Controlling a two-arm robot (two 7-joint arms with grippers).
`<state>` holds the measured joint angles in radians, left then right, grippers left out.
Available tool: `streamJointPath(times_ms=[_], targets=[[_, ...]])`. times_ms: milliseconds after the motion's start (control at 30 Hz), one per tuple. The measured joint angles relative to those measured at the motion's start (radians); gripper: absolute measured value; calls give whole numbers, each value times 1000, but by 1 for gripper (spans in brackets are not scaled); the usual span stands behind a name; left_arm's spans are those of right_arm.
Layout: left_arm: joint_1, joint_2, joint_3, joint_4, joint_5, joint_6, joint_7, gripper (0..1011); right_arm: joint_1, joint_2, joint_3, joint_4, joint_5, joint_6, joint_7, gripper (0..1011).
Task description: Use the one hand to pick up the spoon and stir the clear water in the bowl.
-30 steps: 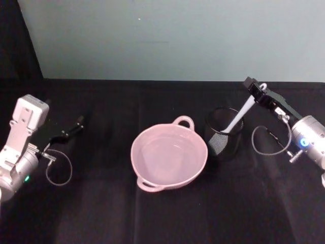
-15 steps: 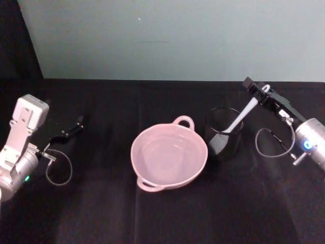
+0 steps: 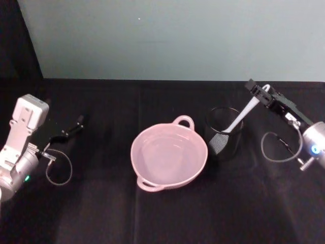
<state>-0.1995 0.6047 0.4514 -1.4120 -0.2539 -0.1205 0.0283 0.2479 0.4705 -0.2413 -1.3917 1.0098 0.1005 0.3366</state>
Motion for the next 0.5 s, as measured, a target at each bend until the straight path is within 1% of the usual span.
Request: streamJointPath(times_ms=[67, 100, 200, 233, 400, 433, 500], targets=[[0, 0, 0, 0, 0, 0, 0, 1011, -32, 21, 10, -45, 9, 5, -21, 1004], [0, 0, 0, 0, 0, 0, 0, 1011, -32, 21, 10, -45, 9, 5, -21, 1004], [0, 0, 0, 0, 0, 0, 0, 1011, -59, 39, 20, -83, 16, 6, -37, 1004], [0, 0, 0, 0, 0, 0, 0, 1011, -75, 49, 27, -104, 20, 5, -46, 1004], [0, 0, 0, 0, 0, 0, 0, 1011, -118, 79, 47, -165, 28, 3, -74, 1004], [0, 0, 0, 0, 0, 0, 0, 1011, -134, 90, 56, -185, 32, 3, -82, 1004], [0, 0, 0, 0, 0, 0, 0, 1011, -142, 95, 60, -195, 34, 3, -86, 1004]])
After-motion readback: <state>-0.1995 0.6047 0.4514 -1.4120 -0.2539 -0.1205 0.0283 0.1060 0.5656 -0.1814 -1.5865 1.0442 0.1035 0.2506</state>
